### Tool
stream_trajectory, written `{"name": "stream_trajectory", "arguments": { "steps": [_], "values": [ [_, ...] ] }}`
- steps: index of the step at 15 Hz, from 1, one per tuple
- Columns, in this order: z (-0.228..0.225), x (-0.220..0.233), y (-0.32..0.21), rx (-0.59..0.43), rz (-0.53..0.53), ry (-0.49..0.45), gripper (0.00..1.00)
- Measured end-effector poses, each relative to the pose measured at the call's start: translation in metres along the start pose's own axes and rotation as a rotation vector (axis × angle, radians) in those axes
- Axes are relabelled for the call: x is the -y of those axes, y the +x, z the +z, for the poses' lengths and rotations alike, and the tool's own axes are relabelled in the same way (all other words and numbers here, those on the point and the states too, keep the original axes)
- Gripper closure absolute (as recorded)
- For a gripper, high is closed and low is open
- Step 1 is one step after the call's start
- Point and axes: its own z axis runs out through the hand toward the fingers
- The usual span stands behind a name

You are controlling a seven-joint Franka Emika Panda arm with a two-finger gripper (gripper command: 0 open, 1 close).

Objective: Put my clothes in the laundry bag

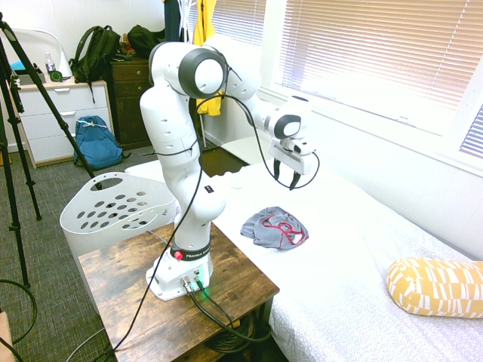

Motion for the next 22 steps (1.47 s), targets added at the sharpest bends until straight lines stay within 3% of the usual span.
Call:
{"name": "stream_trajectory", "arguments": {
  "steps": [4,8,14,18,22],
  "values": [
    [0.001,0.005,0.009,-0.048,-0.009,-0.006,0.0],
    [0.016,0.082,0.02,-0.124,-0.078,0.004,0.0],
    [0.153,0.181,0.019,-0.09,-0.149,-0.004,0.0],
    [0.271,0.198,0.022,-0.023,-0.122,-0.046,0.0],
    [0.335,0.184,0.022,0.036,-0.099,-0.061,0.0]
  ]
}}
